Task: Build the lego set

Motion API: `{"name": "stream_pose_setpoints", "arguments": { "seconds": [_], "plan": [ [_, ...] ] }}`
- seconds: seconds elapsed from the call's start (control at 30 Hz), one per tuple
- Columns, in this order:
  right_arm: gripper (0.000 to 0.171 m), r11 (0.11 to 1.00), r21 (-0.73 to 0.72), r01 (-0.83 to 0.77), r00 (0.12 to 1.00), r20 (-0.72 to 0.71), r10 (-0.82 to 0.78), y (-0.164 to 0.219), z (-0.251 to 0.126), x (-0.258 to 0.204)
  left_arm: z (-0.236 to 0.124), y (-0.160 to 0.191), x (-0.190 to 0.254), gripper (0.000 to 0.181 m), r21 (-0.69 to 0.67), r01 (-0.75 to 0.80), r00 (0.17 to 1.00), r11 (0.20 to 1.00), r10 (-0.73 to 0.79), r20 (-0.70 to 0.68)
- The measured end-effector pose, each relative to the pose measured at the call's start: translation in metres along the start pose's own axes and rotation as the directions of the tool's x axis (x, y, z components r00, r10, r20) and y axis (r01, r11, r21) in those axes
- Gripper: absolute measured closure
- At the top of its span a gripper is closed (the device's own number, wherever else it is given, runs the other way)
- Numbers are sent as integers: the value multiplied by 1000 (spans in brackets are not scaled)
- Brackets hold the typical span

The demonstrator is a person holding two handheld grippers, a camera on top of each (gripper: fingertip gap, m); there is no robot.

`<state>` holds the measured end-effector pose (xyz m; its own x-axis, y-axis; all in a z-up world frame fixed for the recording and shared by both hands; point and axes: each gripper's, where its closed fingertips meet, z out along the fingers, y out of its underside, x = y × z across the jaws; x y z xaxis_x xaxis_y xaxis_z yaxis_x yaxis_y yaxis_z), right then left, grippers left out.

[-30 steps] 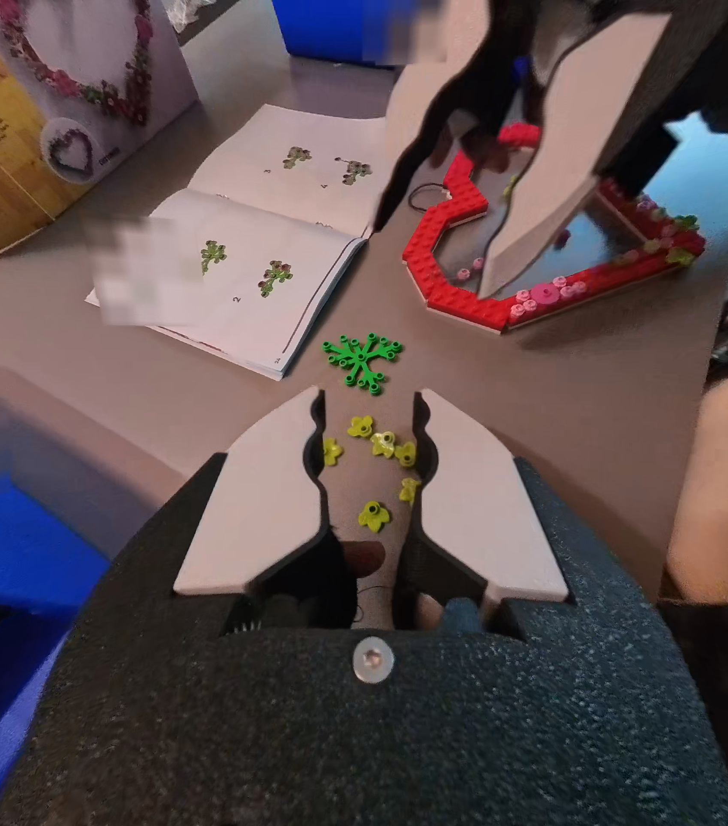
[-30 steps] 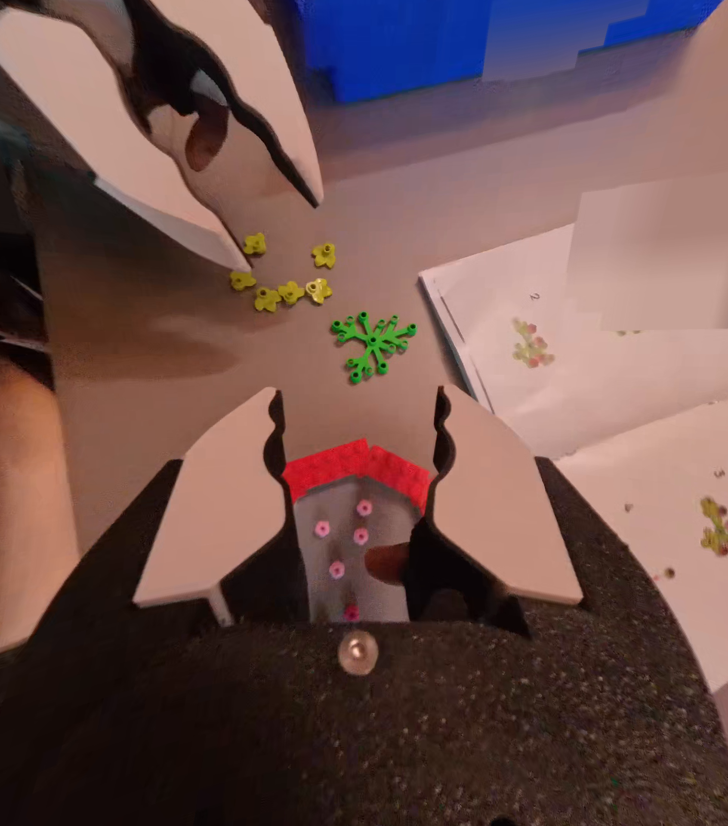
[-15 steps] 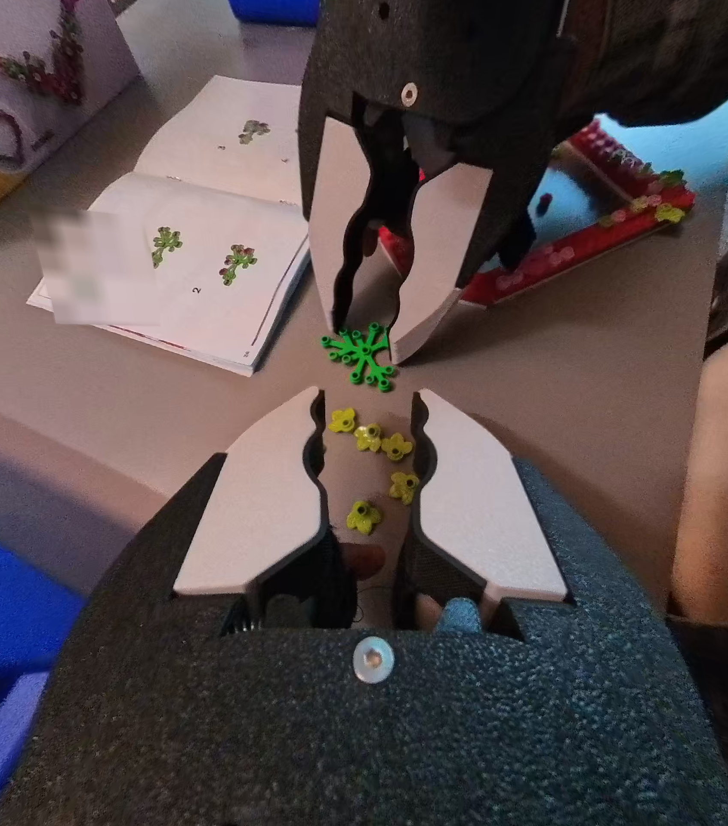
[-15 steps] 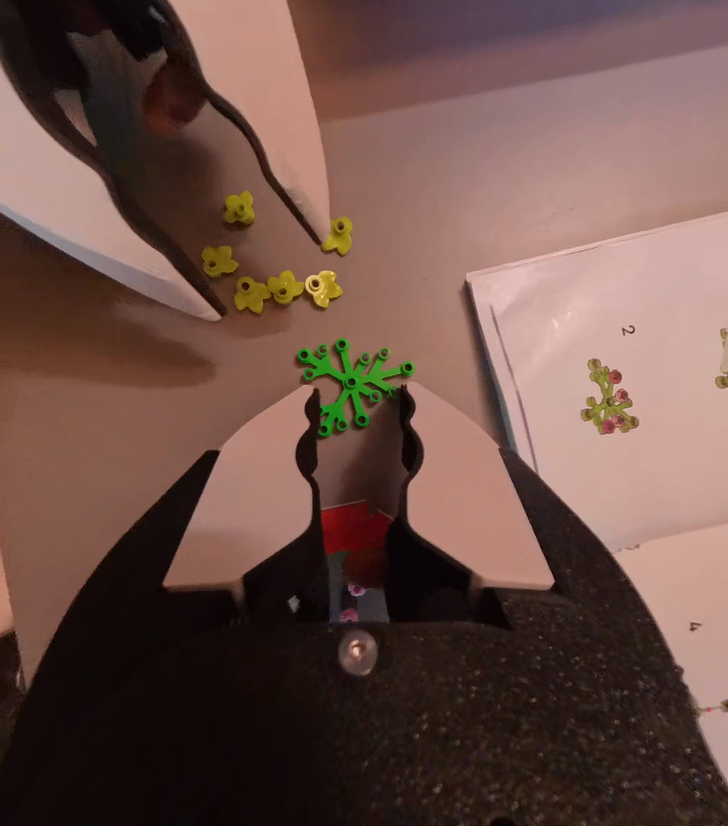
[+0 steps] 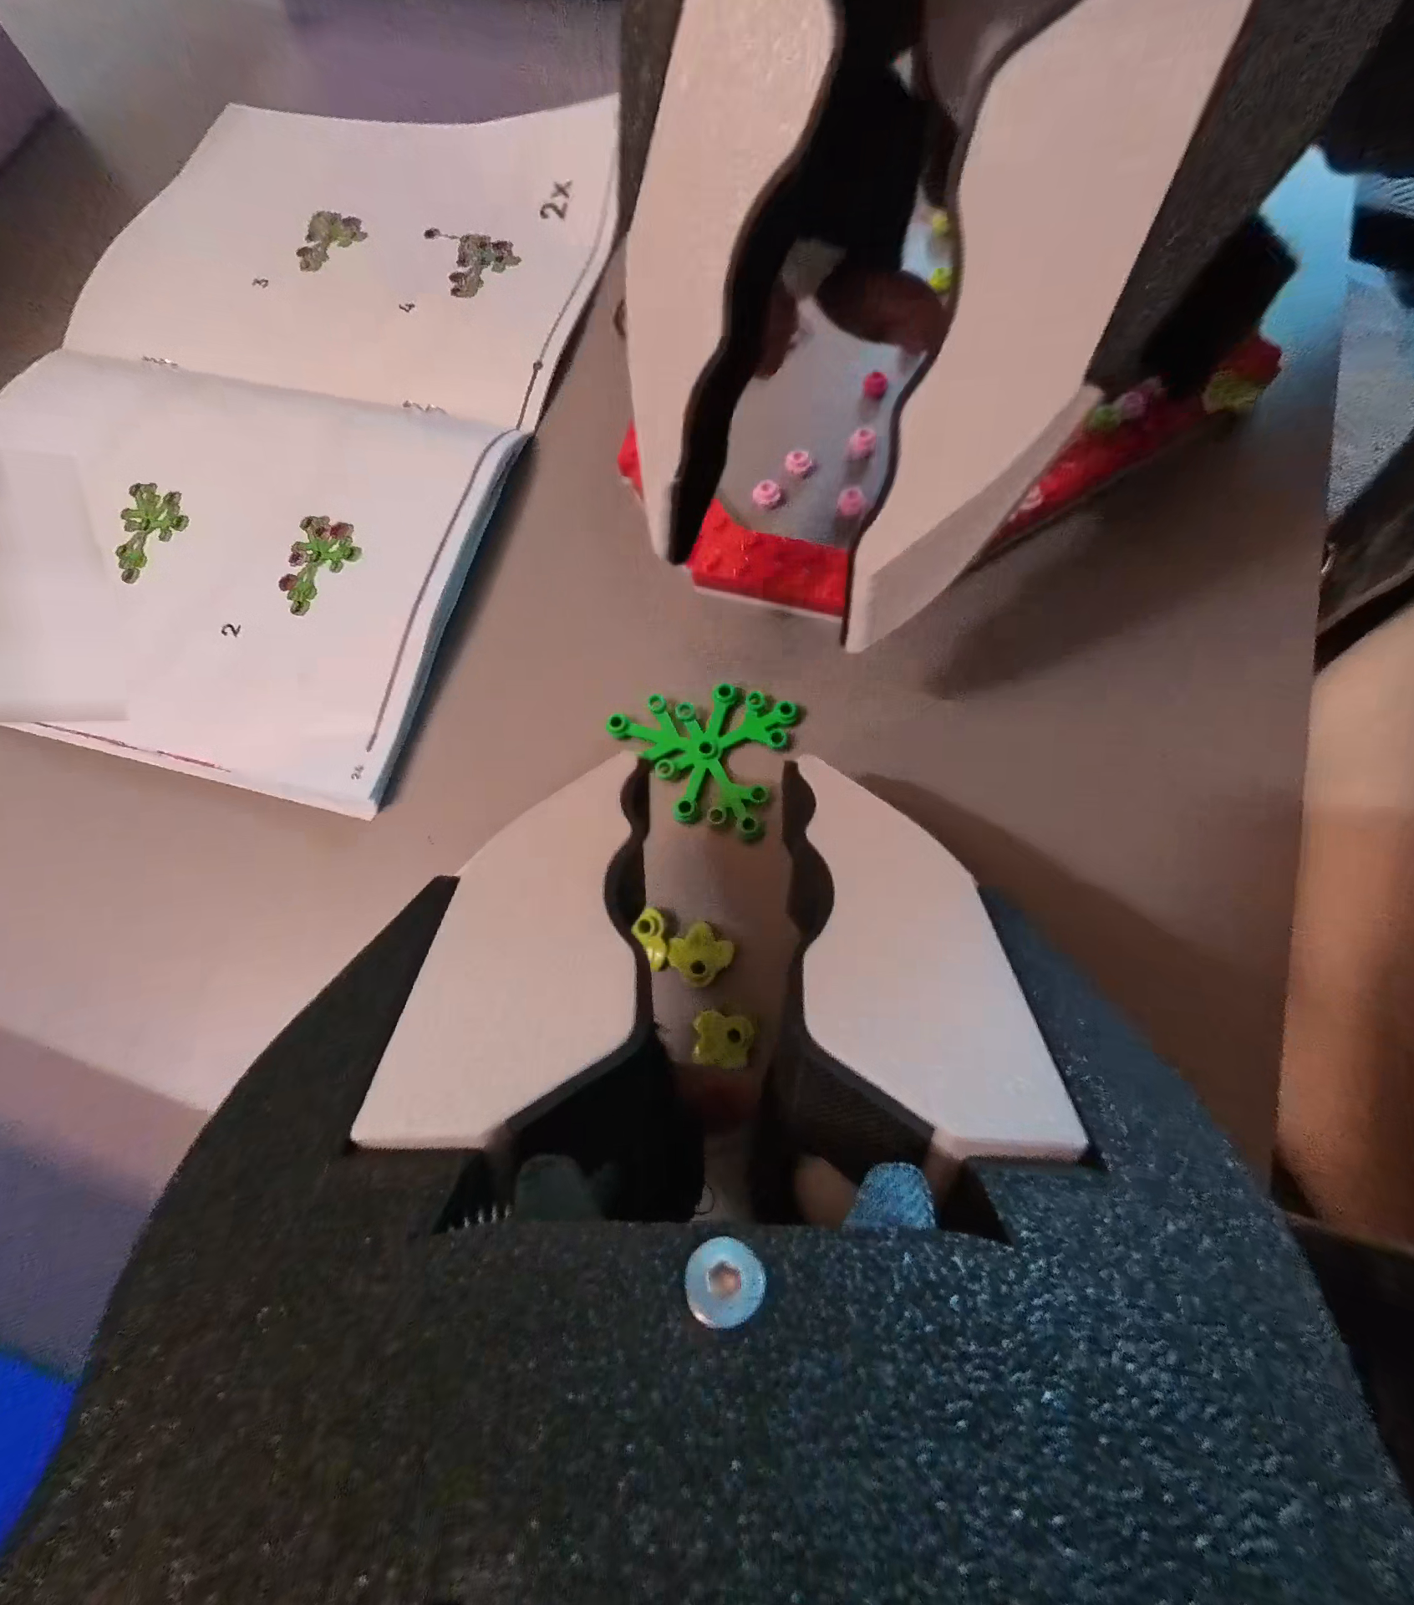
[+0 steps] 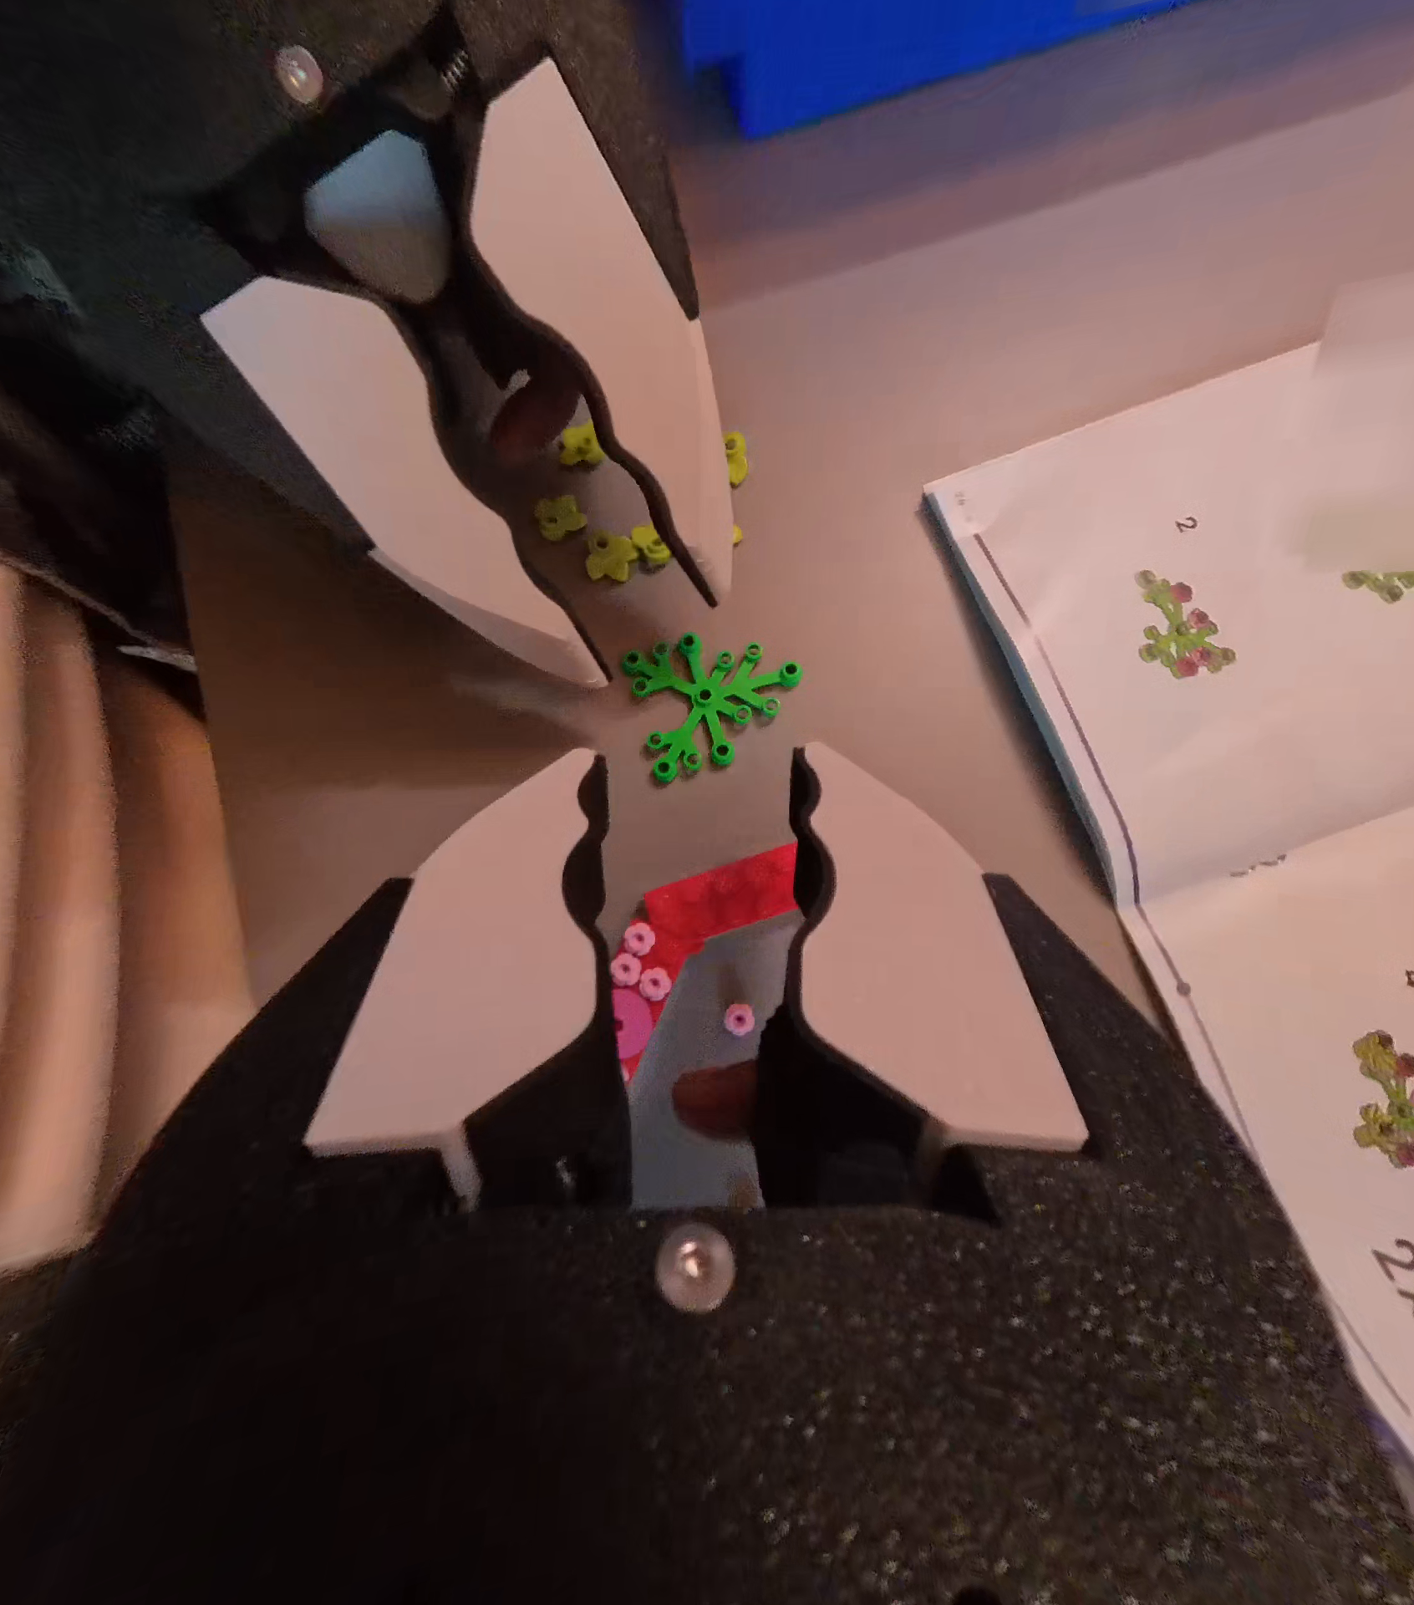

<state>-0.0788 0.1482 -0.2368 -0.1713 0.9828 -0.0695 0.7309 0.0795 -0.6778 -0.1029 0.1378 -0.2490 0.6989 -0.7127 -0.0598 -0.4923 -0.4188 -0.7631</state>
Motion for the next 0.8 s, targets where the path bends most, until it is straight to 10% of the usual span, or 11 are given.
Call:
{"name": "stream_pose_setpoints", "arguments": {
  "seconds": [0.37,0.6,0.8],
  "plan": [
    [132,969,153,-193,981,6,194,15,-26,3,10,0,-19,164,-57,35,999,998,-34,35],
    [103,954,101,-282,959,50,278,34,-42,2,-1,-13,-25,177,65,63,995,996,-68,78],
    [160,956,174,-238,970,-4,242,38,-63,14,3,-3,-22,181,18,40,997,999,-41,63]
  ]
}}
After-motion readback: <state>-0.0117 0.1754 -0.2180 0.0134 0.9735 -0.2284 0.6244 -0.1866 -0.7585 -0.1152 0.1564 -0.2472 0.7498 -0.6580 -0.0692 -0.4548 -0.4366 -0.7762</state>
